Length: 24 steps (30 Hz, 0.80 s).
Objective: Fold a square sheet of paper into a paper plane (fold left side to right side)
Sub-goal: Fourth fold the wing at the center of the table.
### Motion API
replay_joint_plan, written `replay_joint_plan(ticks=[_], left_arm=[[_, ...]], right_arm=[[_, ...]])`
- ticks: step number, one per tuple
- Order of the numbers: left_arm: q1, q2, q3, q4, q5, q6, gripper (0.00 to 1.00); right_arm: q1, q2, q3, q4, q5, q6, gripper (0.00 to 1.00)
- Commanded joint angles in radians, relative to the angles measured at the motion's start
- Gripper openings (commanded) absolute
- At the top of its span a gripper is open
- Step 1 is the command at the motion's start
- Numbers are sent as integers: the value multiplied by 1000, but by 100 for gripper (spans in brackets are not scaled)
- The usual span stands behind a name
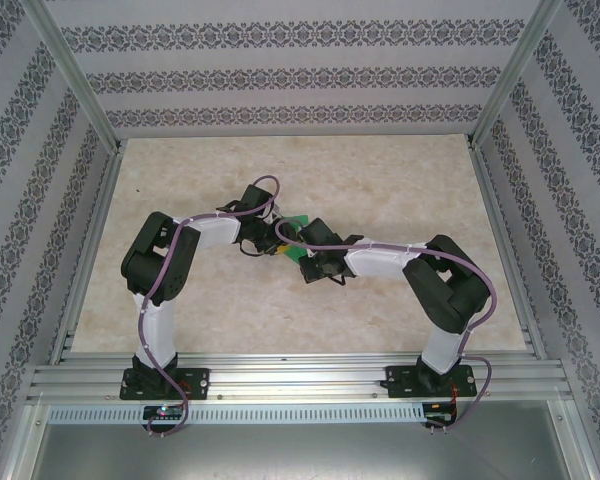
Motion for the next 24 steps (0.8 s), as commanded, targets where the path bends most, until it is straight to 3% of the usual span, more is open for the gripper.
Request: replay_joint_plan(ticks=[1,16,24], left_arm=[[-10,8,-14,-7,-12,28,35],[14,-124,-71,-40,-46,58,39],[13,-107,-76,44,20,25,29]], right_arm=[[-19,-14,-13,52,-60,5,7],[-99,-32,-50,126,-286,-11,4],[-115,-13,-53,145,-336,2,3]])
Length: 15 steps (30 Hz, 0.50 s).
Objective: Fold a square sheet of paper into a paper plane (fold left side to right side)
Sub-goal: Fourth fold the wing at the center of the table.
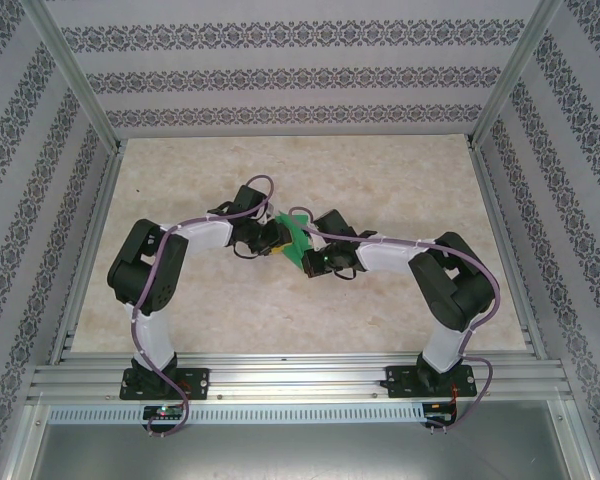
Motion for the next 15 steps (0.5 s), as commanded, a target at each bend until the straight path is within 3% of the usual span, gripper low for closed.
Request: replay_joint_plan(ticks=[1,15], left_arm=[[3,7,1,69,45,-12,29],[-17,116,64,67,46,-22,25]], right_arm=[[-10,1,-14,46,-46,5,4],[-24,32,-22,64,-62,15,4]])
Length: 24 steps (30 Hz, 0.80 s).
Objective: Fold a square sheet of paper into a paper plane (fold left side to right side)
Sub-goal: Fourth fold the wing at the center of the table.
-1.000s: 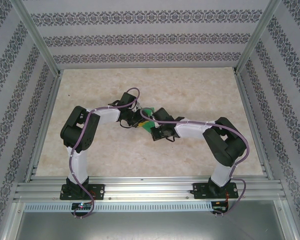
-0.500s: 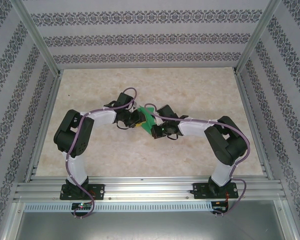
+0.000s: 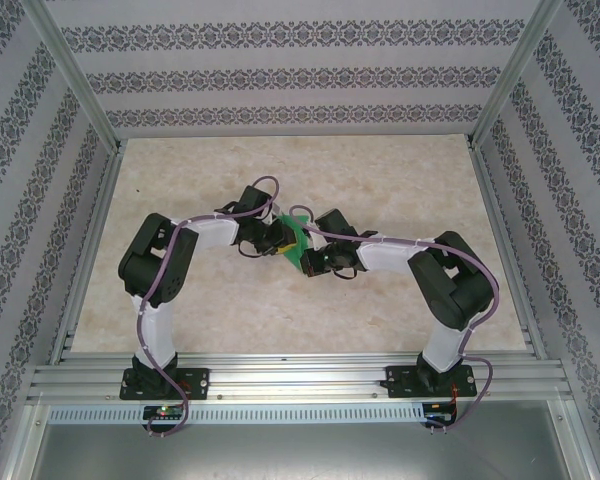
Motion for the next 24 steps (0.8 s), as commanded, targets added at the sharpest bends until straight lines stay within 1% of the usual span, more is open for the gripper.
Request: replay_joint_plan(ticks=[1,7,15,17,20,24], left_arm=[[-10,28,18,31,2,-13,25],[-10,44,14,37,-6,-18,27],[-10,49,13,15,-27,-12,28],[-10,51,11,11,-29,-12,28],[-10,55,10,6,-34,-11,28],[-11,58,9,5,-38,-12,28]], right_arm=[[-14,24,-18,40,-32,12,4],[-19,41,-11,46,-51,16,5],[-28,37,-12,44,-68,20,7],[-29,23,-13,38,-61,20,10],[-33,-10,-18,29,-55,22,19],[-59,-57,-32,35,-91,32,28]])
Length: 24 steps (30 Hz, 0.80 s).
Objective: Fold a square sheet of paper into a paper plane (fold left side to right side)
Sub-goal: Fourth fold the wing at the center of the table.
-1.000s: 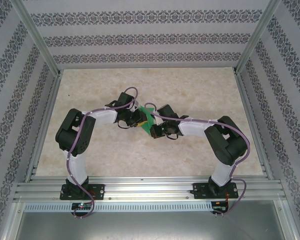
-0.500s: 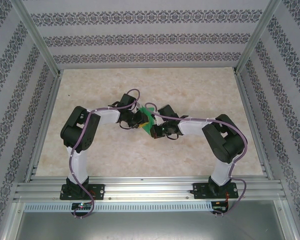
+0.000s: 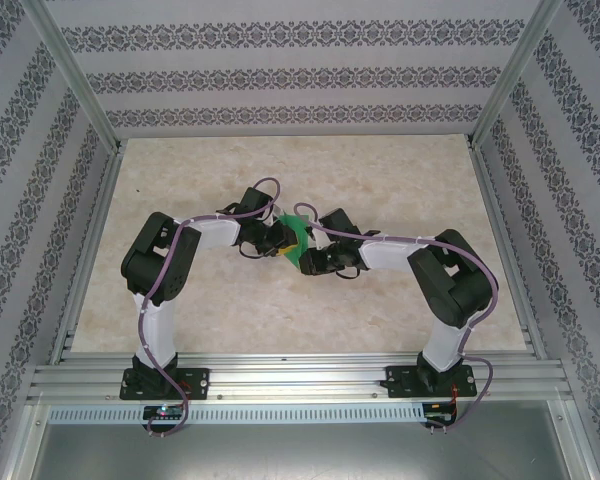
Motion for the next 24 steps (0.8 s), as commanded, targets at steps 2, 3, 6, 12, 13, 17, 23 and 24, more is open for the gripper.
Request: replay_joint_plan(ticks=[2,3,6,12,13,17,23,24], left_arm=[[-8,44,9,-11,-42,-7,28],[-8,44,9,-9,-42,-7,28],[-8,43,9,-13,-42,-5,28],[-8,39,8,-18,-46,-4,28],[-9,39,7,-17,-46,-4,28],[-8,39,5,-17,-45,-5,28],[-9,37,0,-17,-49,-5,28],[-9,37,0,-17,-48,-6,28]], right_arm=[[-45,-72,-16,25,-61,11,31],[-60,-82,-18,31,-78,15,32],[-97,-92,-12,49,-120,31,36],[-162,-28,51,120,-172,132,38],[-169,-9,69,131,-179,152,39],[-173,70,144,133,-212,160,39],[-172,140,195,157,-245,176,39],[-170,147,203,159,-245,176,38]])
